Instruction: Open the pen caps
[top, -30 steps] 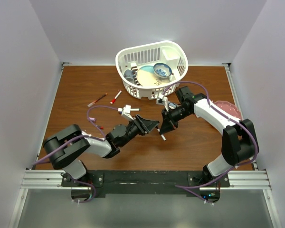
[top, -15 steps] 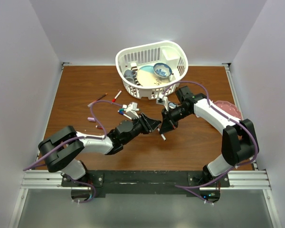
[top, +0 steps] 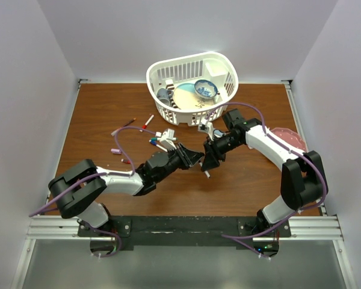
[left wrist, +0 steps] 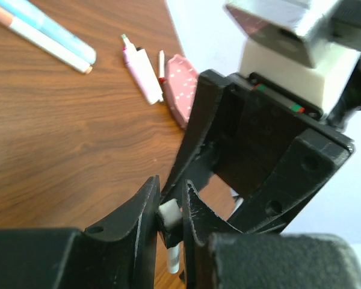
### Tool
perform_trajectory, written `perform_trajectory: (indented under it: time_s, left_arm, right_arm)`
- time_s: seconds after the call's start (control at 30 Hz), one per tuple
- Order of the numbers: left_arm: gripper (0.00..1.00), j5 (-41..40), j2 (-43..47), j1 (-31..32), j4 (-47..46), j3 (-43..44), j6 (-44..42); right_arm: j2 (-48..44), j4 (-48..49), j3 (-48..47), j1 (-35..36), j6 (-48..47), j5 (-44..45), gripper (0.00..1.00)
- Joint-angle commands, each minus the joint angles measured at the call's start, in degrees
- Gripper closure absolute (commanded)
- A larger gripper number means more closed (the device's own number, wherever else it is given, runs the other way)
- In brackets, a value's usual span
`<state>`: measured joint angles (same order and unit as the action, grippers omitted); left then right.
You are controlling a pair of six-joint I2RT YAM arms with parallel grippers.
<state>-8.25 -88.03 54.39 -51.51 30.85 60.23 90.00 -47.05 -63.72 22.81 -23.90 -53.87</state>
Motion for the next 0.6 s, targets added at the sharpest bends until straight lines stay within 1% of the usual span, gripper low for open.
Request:
perform_trajectory:
  time_s: [0.0,0.1,0.13,0.17,0.2,0.23,0.27,0.33,0.37,0.4,0.43,0.47,0.53,0.57]
  left_arm:
    - [1.00,2.3,0.7,-1.0,-10.3,-1.1,-2.0]
    - [1.00,2.8,-0.1,-1.1,-12.8,-0.7,-2.0]
    - [1.00,2.9,-0.2,-1.1,-13.4,-0.4,-1.9]
    - [1.00,2.9,-0.5,-1.0,-13.4,-0.4,-1.7]
    - [1.00,2.9,-0.7,-1.0,-13.7,-0.3,-1.3]
    - [1.00,2.6,-0.6,-1.1,-13.9,-0.4,-1.3]
    - [1.00,2.2,-0.5,-1.1,-13.9,-0.6,-1.2]
    - [1.00,0.1,0.6,-1.6,-12.7,-1.1,-1.5]
    - [1.00,-1.4,2.7,-2.6,-11.3,-1.1,-1.6]
    - [1.00,-5.4,4.1,-3.6,-8.1,-1.8,-1.6]
    - [1.00,-7.1,5.6,-5.1,-7.0,-2.5,-1.6]
    - [1.00,-8.3,8.8,-9.3,-6.6,-3.4,-0.3]
    - [1.00,-10.9,12.2,-14.0,-7.6,-6.2,0.3]
    - [1.00,-11.7,15.6,-18.5,-6.6,-6.5,-0.2]
  right_arm:
    - [0.0,0.2,-0.3,-0.1,-1.0,-5.5,0.46]
    - [0.3,0.2,-0.2,-0.1,-1.1,-8.2,0.46]
    - [0.4,0.4,-0.2,-0.1,-0.5,-9.2,0.48]
    - [0.3,1.1,0.0,-0.1,-0.1,-9.8,0.53]
    - [0.4,1.5,0.1,-0.1,0.6,-10.2,0.60]
    - [0.4,1.7,0.2,-0.1,1.0,-10.6,0.75]
    - [0.4,2.0,0.2,-0.1,1.4,-10.6,0.99]
    - [0.4,1.8,0.3,-0.1,1.5,-10.2,1.00]
    - [0.4,1.9,0.4,-0.1,1.5,-9.9,1.00]
    - [0.1,1.7,0.5,-0.2,1.1,-9.7,1.00]
    - [0.2,1.6,0.8,-0.1,0.9,-9.3,1.00]
    - [0.1,1.6,1.0,-0.1,0.8,-9.1,1.00]
    - [0.6,1.3,1.0,-0.2,0.9,-8.4,1.00]
    - [0.8,1.3,0.9,0.0,0.9,-8.2,1.00]
